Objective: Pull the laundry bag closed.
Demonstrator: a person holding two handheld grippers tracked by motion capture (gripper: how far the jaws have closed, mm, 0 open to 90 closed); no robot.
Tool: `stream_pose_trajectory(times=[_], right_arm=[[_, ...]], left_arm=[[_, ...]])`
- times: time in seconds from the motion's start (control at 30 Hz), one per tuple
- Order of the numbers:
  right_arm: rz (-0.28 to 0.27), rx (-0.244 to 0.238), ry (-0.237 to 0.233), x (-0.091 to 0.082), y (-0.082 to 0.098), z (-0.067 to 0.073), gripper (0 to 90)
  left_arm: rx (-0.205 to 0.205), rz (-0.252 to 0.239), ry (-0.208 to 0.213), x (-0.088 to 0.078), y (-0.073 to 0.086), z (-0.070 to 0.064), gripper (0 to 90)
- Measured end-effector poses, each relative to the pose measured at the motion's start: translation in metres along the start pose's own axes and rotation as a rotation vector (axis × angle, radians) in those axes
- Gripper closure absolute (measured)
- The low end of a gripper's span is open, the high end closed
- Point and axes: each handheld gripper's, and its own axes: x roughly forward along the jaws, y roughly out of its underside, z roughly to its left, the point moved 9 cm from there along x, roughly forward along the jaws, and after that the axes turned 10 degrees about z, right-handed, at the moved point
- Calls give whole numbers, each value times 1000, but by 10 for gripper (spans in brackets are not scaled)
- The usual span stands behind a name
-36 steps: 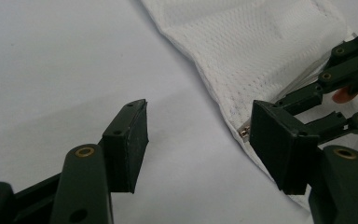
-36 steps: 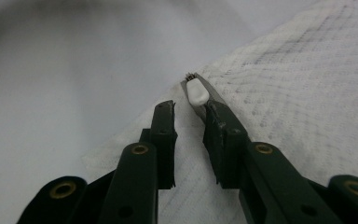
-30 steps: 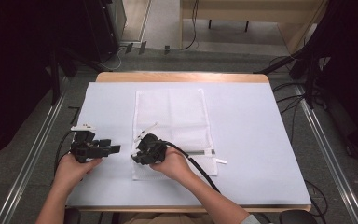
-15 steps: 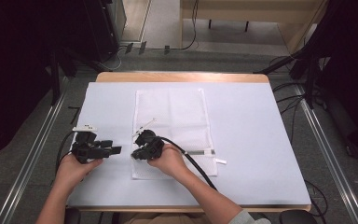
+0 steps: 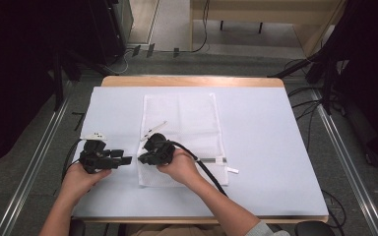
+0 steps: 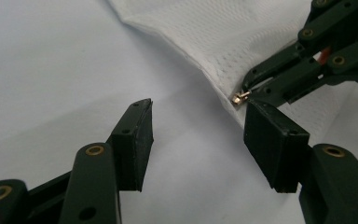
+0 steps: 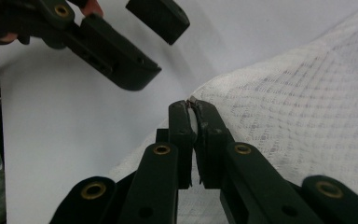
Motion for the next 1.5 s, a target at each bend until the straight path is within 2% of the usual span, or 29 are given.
stream_pose_trajectory(times=[0.17,0.43,0.57,0.67,0.8,1.0,1.13,1.5], right_arm=[[-25,-12,9,-8,-5,0,876],[-45,-21,-7,-14,-9,4,876],[-36,-42,-33,-16,-8,9,876],[-24,-52,-46,-15,-6,11,877],[-6,-73,-62,-15,-4,12,876],[9,-79,-69,-13,-2,13,876],[10,-82,-71,-13,-2,14,877],[6,-49,-57,-10,1,7,880]], left_arm=[[35,18,30,4,0,-10,480],[51,74,68,15,1,-21,560],[65,113,61,20,3,-22,647],[80,124,60,22,3,-23,685],[79,137,61,24,2,-23,718],[93,146,58,25,1,-25,744],[90,159,69,24,1,-26,863],[76,174,58,24,-1,-26,882]])
